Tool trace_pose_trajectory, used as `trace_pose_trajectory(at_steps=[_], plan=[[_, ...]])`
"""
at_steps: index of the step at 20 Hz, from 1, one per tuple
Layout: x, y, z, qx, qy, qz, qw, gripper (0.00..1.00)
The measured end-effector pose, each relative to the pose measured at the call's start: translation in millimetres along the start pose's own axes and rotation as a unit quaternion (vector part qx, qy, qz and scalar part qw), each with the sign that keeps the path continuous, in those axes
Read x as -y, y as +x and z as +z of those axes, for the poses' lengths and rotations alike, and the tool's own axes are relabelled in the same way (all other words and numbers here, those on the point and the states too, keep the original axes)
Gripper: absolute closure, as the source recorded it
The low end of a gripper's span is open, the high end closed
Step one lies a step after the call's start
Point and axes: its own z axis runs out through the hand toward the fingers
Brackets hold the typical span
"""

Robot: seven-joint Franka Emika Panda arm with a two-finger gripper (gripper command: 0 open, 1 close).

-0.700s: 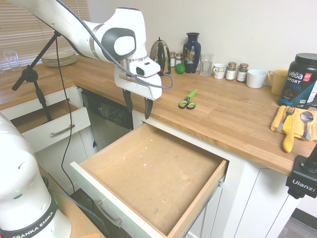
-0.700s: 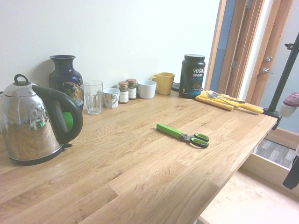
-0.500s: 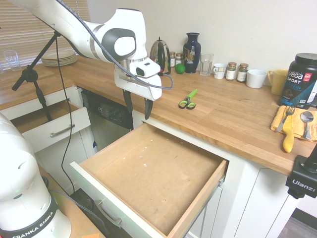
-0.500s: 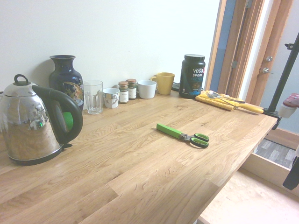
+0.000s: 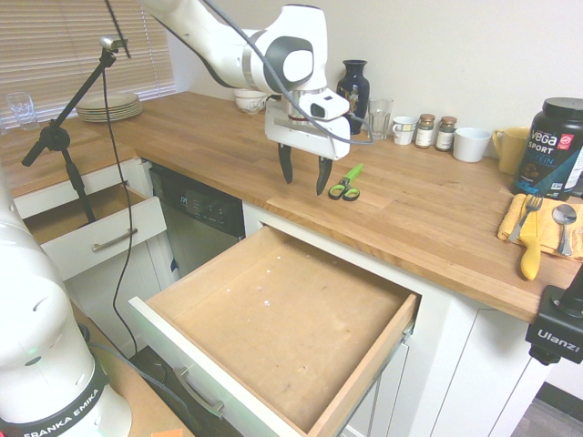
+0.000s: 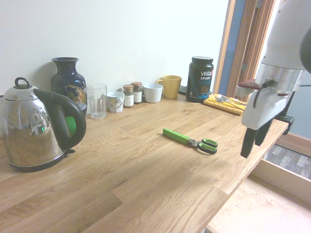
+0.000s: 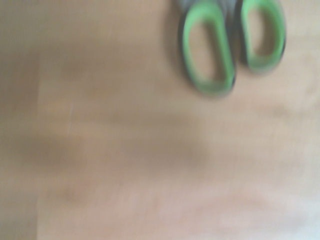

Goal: Put scissor in the drawer

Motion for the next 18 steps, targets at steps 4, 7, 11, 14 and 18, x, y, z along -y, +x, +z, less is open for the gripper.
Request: trace_pose_trajectory(at_steps=[4, 7, 11, 14, 18], plan=[[27, 35, -4, 0.001, -0.006, 0.0, 1.0, 0.0], [44, 63, -4, 0.0, -0.011, -0.001, 1.0, 0.0], [69, 96, 2, 0.003, -0.02, -0.009, 1.0, 0.0], [91, 109, 13, 0.009, -0.029, -0.016, 0.999, 0.0], [122, 117, 23, 0.015, -0.038, -0.028, 0.999, 0.0]])
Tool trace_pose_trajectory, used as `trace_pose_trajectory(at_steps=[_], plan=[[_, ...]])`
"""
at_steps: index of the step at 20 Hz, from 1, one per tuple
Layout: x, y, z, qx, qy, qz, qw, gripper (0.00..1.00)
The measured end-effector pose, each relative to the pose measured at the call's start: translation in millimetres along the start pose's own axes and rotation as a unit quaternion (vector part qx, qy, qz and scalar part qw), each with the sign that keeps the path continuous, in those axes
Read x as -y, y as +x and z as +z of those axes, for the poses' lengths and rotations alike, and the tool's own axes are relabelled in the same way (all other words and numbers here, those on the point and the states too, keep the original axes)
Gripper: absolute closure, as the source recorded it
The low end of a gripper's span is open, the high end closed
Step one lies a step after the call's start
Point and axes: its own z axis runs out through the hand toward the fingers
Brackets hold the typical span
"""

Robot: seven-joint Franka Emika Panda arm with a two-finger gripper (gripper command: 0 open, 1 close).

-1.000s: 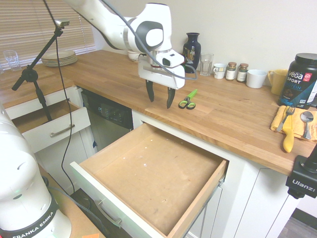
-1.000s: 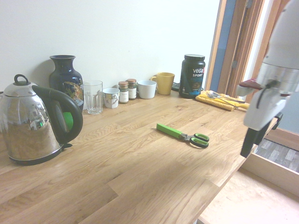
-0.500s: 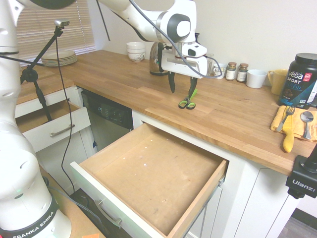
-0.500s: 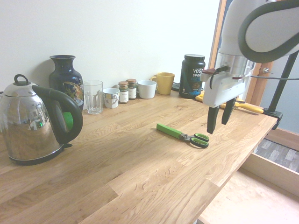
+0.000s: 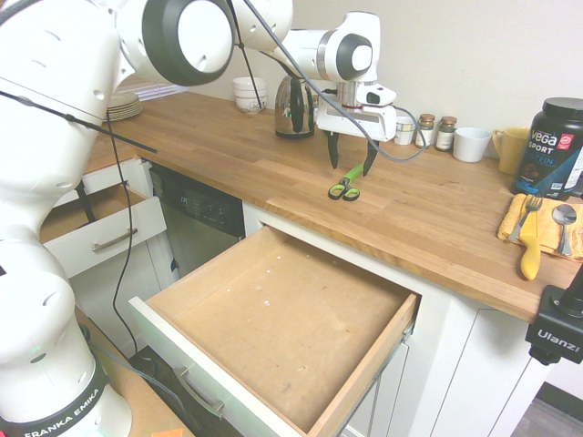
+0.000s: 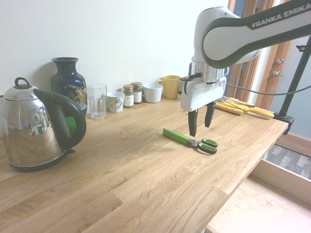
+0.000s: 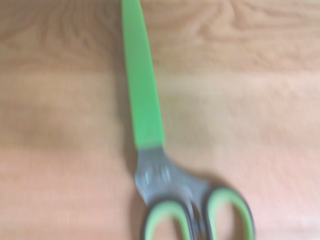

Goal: Put scissor in the drawer

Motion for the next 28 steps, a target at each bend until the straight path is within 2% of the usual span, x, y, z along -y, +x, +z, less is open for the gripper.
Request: trace_pose_trajectory(at_steps=[13, 14, 28], plan=[[45, 19, 37, 0.022, -0.031, -0.01, 0.999, 0.0], [47, 19, 40, 0.023, -0.031, -0.01, 0.999, 1.0], [43, 28, 40, 0.02, -0.028, -0.005, 0.999, 1.0]])
